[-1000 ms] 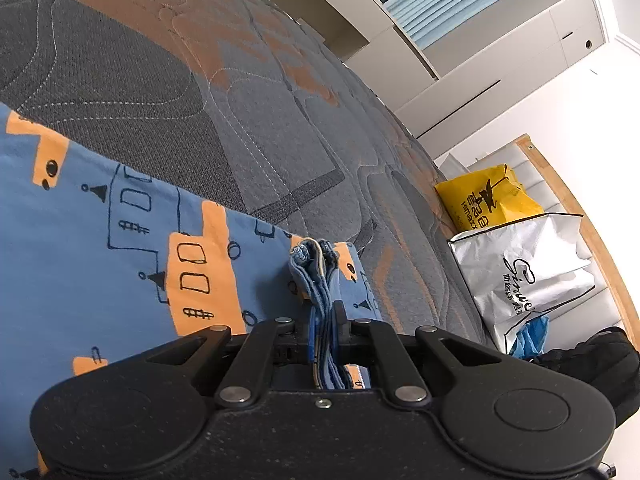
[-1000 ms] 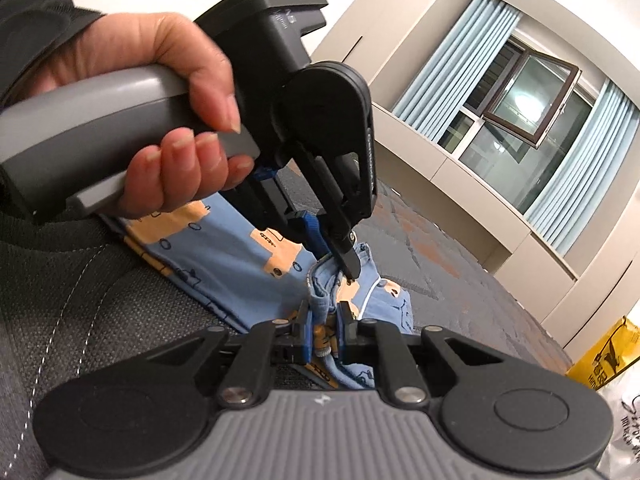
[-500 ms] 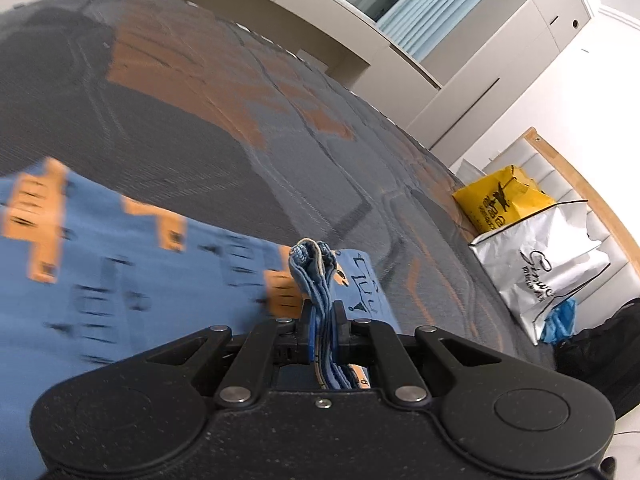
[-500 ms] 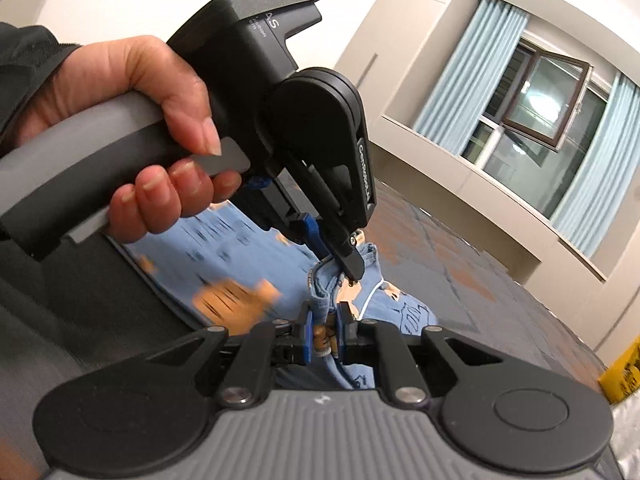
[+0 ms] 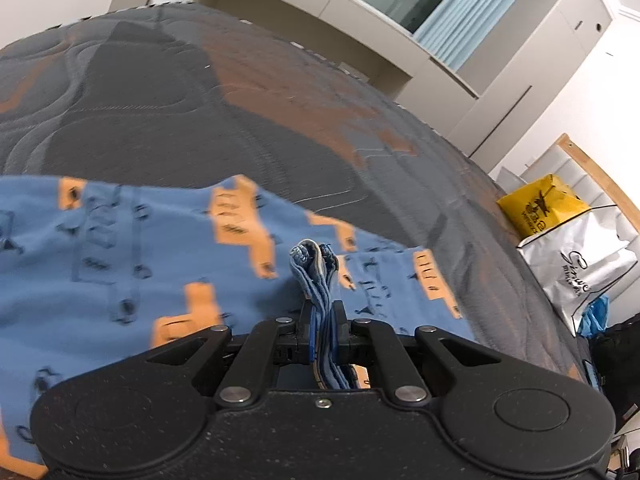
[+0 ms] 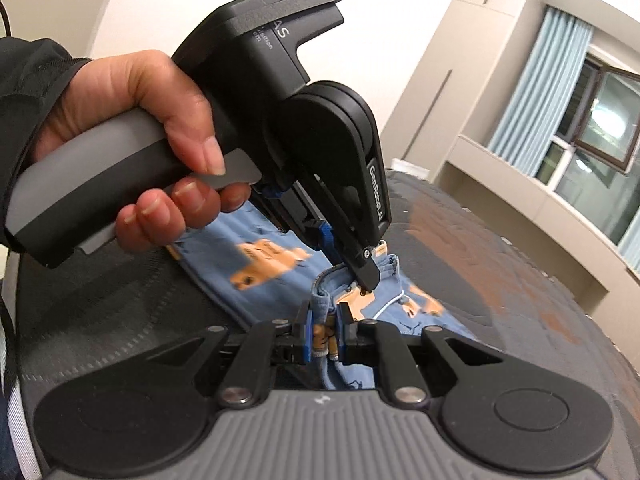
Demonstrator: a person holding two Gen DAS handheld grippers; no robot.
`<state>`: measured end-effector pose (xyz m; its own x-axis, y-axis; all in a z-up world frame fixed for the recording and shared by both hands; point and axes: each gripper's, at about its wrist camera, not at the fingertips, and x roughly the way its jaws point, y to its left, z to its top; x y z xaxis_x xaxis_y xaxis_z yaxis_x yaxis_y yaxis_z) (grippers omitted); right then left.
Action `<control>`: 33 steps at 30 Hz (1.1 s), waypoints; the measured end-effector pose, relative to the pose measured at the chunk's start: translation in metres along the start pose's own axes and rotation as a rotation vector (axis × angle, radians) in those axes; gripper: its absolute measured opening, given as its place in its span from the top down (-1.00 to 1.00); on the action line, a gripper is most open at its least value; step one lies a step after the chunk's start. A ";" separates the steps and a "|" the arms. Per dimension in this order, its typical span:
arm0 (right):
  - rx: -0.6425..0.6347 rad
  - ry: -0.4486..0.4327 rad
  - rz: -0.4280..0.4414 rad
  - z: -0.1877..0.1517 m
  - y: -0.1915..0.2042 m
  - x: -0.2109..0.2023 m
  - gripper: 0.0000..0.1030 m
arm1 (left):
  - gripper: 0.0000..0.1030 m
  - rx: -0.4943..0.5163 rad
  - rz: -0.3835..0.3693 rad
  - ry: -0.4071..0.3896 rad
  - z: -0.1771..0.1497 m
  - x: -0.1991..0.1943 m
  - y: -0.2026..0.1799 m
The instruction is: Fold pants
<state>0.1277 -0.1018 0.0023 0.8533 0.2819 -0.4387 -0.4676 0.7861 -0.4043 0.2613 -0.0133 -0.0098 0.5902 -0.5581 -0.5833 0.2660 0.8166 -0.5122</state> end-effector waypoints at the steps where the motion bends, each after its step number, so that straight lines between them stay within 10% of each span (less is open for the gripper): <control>1: 0.000 0.006 0.009 0.004 0.004 0.004 0.75 | 0.87 -0.008 0.001 0.002 0.000 0.000 0.006; 10: -0.008 0.036 0.039 0.004 0.005 0.019 0.71 | 0.84 -0.057 -0.031 0.012 -0.004 0.008 0.028; 14: 0.007 0.007 0.056 0.008 0.010 0.014 0.27 | 0.66 -0.093 -0.030 -0.012 -0.006 0.002 0.032; 23: 0.085 -0.033 -0.129 -0.029 -0.038 -0.021 -0.90 | -0.52 -0.003 0.084 -0.167 -0.007 -0.023 0.010; 28: 0.180 0.011 -0.337 -0.055 -0.104 -0.012 -0.99 | -0.85 0.108 0.186 -0.209 -0.013 -0.005 -0.019; 33: 0.221 0.068 -0.324 -0.057 -0.154 0.033 -0.99 | -0.99 0.173 0.263 -0.230 -0.016 0.008 -0.031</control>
<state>0.2150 -0.2444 0.0043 0.9278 -0.0313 -0.3718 -0.1094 0.9299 -0.3511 0.2453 -0.0457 -0.0085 0.8058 -0.2946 -0.5137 0.1959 0.9512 -0.2383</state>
